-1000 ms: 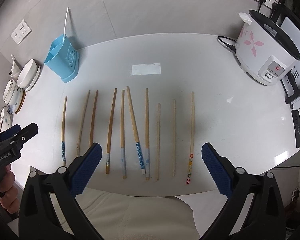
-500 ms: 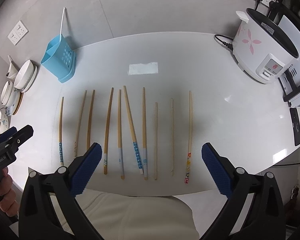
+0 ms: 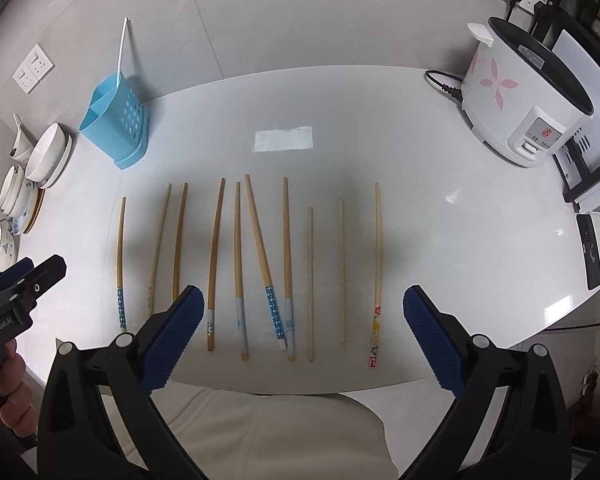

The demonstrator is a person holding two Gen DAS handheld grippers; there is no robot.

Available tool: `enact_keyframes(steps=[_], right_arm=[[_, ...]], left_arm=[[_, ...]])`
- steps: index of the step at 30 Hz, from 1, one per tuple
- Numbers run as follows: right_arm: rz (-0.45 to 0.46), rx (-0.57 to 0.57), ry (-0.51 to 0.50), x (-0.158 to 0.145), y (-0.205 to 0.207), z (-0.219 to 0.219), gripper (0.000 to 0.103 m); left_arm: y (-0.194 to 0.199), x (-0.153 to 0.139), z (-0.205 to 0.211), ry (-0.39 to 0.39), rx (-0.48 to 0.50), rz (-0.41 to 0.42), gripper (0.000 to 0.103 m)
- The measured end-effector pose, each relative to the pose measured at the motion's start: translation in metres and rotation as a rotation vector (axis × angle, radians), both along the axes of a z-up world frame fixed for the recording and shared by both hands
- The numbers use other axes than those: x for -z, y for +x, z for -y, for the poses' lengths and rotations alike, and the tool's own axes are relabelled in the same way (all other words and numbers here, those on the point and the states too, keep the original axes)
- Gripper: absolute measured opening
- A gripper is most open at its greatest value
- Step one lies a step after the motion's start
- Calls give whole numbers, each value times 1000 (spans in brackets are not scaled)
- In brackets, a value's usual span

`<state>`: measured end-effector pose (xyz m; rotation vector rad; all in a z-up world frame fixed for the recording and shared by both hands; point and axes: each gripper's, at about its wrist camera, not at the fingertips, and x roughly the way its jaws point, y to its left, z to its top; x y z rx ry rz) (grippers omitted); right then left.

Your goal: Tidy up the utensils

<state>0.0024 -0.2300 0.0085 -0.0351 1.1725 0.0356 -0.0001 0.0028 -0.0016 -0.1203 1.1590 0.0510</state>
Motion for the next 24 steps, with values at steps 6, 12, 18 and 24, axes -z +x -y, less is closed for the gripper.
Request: enact_keyframes(steps=[6,12,18,24], right_arm=[[1,0,-1,0,1,0,96],[3,5,-2,-1,1,-2,95],[6,5,-6,-2,0,-3,95],[38,-20,-13,-4,5,-8,95]], left_arm=[[0,0,-1,1,0,-1,97],[0,0,-4,2,2,0,97],[1,-2,-5,4,7,7,97],[6,3,-14,-15,-5,-1,96]])
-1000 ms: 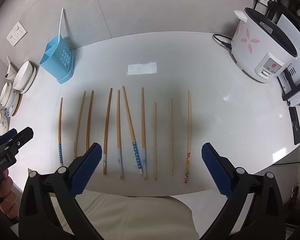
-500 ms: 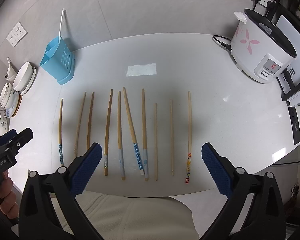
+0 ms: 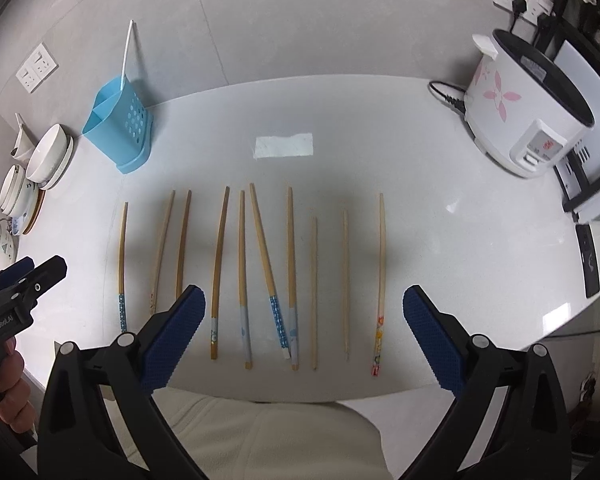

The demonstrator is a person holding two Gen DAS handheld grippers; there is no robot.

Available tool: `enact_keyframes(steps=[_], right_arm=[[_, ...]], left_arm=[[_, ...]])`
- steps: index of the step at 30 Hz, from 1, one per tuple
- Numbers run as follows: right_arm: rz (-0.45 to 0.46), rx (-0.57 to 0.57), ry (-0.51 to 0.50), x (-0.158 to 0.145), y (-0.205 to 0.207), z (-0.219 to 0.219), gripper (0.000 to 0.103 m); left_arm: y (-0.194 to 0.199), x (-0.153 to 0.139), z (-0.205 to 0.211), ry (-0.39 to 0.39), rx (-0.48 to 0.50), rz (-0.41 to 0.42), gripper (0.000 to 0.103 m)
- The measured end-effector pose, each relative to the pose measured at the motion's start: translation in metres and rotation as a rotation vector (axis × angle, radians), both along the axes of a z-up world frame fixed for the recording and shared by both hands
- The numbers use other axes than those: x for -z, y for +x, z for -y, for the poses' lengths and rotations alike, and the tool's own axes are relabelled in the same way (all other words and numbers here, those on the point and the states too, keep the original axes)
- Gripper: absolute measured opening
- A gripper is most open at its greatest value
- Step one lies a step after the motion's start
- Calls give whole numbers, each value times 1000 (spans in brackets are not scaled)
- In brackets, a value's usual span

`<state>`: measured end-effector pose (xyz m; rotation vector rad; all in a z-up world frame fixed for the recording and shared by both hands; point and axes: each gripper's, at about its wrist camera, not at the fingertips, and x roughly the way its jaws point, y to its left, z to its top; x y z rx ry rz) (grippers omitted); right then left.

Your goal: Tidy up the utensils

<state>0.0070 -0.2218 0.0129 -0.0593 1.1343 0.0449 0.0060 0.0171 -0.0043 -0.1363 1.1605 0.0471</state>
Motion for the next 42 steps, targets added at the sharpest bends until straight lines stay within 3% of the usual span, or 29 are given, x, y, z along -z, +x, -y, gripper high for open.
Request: enact_keyframes(steps=[10,19,25,42], right_arm=[[-6,-64,-12,44,36,-9,85],[-145,-61,-13,111,52,-1,59],[-209,-78,-41,136,50,-7,44],[-304,-105,-83,160,51,-23,26]], left_arm=[[26,35,-31,-26,-41,4,95],[38,101,-64,-27,-103,-83,89],[40,133,-72,-13,-122,-144,85],[54,177,-69,35,-110,-267,68]])
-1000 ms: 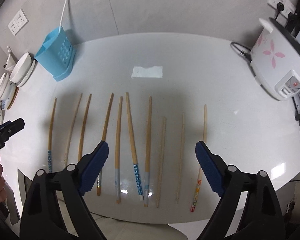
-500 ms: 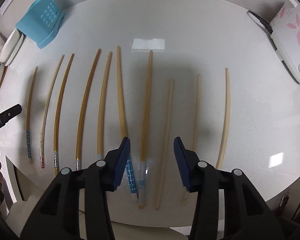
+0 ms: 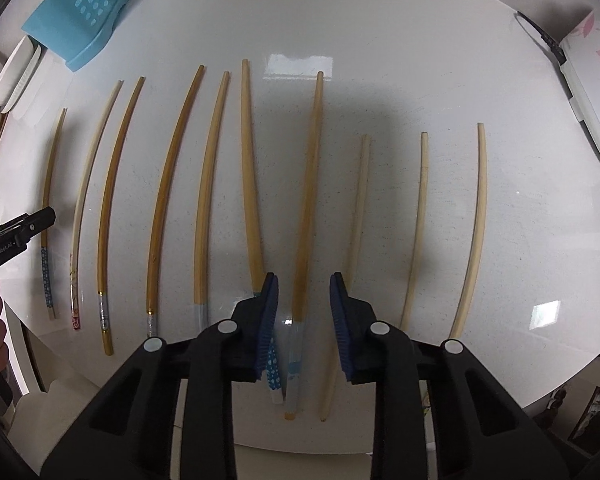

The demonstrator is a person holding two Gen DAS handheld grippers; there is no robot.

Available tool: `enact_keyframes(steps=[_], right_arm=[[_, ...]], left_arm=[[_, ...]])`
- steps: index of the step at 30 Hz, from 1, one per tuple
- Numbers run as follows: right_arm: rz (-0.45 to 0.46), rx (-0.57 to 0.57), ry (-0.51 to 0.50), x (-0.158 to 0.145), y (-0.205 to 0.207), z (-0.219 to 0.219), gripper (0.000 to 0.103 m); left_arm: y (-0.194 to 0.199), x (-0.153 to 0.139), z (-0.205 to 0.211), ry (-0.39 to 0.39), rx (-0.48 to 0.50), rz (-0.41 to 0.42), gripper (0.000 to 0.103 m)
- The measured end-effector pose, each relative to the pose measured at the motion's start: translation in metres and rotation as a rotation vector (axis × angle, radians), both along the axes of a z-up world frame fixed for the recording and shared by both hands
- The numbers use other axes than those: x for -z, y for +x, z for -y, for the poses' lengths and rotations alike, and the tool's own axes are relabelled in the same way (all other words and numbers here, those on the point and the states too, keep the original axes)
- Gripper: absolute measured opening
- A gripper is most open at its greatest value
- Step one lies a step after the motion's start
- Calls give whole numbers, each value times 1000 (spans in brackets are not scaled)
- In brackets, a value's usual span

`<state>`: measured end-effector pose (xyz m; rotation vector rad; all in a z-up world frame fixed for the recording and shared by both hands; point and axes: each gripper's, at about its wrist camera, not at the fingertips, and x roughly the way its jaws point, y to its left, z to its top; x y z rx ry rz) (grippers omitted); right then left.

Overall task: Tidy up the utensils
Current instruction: 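Lower the right tool onto the blue-patterned chopstick and close on it, then lift the blue-patterned chopstick and carry it to the blue holder cup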

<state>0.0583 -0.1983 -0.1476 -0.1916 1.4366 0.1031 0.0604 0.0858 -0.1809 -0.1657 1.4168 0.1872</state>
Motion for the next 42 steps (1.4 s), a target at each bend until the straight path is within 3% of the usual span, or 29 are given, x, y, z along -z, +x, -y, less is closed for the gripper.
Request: enact_keyframes(steps=[7,13,15,17,19,22,30,42], right_arm=[[-29,-1,-24,8,4,-2,20],[-42,2,-39,22,25,-11,17],[-43,4,-42,25,26,-10,17],[-48,8,-38,28,29,-12,17],[-52,10,-45,32,31,-11,17],[-56,11,-38,33,28,-9,7],[-47,13,-39,29,32,-16,7],[9,0,-6,-12,21,-15,7]], left_arm=[[11,-1,14,8,2,-36,59],[16,-6,39,5,13,-61,29],[18,-7,42,-1,19,-69,13],[21,-9,45,-11,19,-78,7],[24,-11,50,-8,24,-79,7],[25,-3,50,-16,21,-73,6],[9,-5,54,-25,23,-33,6],[1,-31,75,-46,27,44,6]])
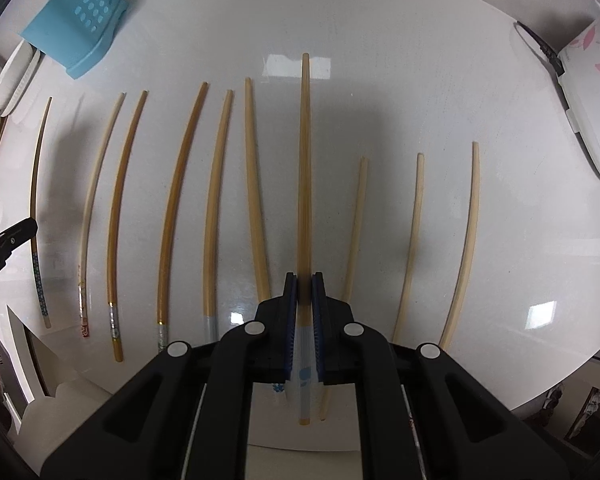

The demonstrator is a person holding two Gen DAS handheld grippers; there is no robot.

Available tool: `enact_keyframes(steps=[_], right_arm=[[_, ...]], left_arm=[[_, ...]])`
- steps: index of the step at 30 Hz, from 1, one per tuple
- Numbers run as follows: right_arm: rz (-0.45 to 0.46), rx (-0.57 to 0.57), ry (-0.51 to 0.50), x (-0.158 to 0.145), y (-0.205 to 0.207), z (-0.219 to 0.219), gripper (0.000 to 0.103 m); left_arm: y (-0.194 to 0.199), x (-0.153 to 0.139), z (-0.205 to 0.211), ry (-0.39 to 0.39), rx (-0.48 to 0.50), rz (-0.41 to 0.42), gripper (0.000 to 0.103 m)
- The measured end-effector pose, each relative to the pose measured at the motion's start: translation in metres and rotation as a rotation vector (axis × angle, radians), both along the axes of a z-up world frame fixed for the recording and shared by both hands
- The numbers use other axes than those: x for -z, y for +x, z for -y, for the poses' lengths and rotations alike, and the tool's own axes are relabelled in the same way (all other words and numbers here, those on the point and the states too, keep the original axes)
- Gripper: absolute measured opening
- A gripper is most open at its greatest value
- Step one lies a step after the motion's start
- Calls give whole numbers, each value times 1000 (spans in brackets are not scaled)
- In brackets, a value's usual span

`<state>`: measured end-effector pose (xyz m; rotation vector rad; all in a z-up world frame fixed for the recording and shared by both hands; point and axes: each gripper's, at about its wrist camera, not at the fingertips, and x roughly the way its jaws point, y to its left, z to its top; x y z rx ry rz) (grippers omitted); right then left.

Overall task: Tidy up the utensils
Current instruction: 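Lift the blue-patterned chopstick and carry it to the blue holder cup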

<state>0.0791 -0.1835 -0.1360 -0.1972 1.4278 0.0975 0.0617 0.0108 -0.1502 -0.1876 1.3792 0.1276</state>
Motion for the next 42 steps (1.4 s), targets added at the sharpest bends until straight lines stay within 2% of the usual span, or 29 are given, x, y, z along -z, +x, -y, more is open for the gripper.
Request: enact_keyframes(steps=[7,8,13,24,30,42], right_arm=[[76,-13,46,-30,0,-4,7],[90,-15,53,-34,0,-6,7],[162,-33,100,-60,0,-12,7],[298,-97,146,-103,27,-25,7],[371,-142,168,-127,39,-45,7],[478,-195,230,-163,62,-81,7]], left_arm=[[0,-32,-4,-2,-5,70,6],[-1,-43,-15,2,-5,78,6],[-11,-73,-23,2,-15,138,6],[3,-102,-31,7,-27,263,6],[14,-130,-40,35,-33,331,6],[42,-165,-63,57,-77,463,6]])
